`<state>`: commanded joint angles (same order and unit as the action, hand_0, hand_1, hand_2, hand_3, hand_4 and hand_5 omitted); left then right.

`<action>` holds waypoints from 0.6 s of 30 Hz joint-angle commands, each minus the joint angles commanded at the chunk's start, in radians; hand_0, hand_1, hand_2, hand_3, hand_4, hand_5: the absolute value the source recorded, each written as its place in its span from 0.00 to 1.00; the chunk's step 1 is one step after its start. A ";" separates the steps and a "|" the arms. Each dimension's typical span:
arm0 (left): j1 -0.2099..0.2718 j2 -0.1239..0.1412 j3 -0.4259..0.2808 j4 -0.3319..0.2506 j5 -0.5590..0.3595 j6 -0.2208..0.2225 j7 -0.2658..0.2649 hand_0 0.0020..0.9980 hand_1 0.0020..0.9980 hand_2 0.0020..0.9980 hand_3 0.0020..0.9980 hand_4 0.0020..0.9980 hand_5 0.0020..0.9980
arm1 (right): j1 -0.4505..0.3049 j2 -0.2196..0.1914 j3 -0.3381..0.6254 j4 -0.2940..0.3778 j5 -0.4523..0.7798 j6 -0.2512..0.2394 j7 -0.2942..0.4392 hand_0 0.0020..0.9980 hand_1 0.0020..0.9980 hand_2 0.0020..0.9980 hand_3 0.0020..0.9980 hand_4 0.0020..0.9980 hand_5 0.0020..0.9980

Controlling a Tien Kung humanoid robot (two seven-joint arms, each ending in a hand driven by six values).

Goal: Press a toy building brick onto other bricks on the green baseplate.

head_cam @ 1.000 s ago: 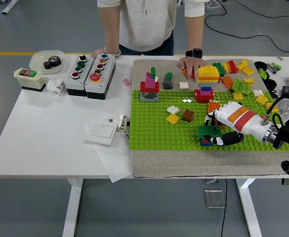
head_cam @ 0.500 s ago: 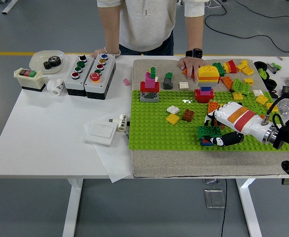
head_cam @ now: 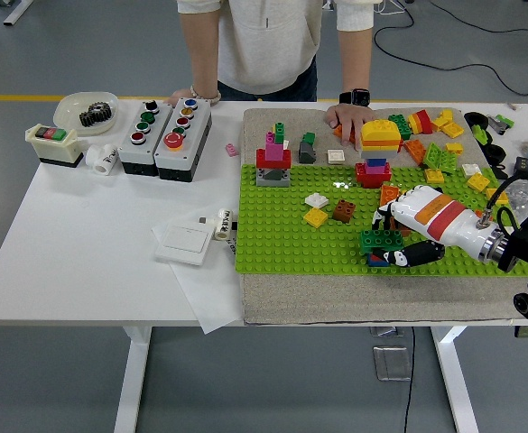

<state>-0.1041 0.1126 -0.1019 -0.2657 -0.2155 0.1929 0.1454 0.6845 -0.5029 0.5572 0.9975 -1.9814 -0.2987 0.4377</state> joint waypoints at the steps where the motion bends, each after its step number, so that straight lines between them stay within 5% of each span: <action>1: 0.000 0.000 0.000 0.000 0.000 0.000 0.000 0.54 0.63 0.79 0.80 0.85 0.82 | 0.000 0.000 0.000 0.000 0.000 0.000 0.000 0.40 0.41 0.48 0.52 0.69 0.33; 18: 0.007 0.000 -0.010 0.000 0.015 0.002 0.005 0.54 0.63 0.79 0.80 0.85 0.82 | -0.006 0.000 0.006 0.001 0.002 0.002 -0.002 0.40 0.42 0.50 0.54 0.72 0.34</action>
<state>-0.0972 0.1124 -0.1121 -0.2657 -0.2006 0.1948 0.1508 0.6780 -0.5032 0.5628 0.9981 -1.9791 -0.2965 0.4362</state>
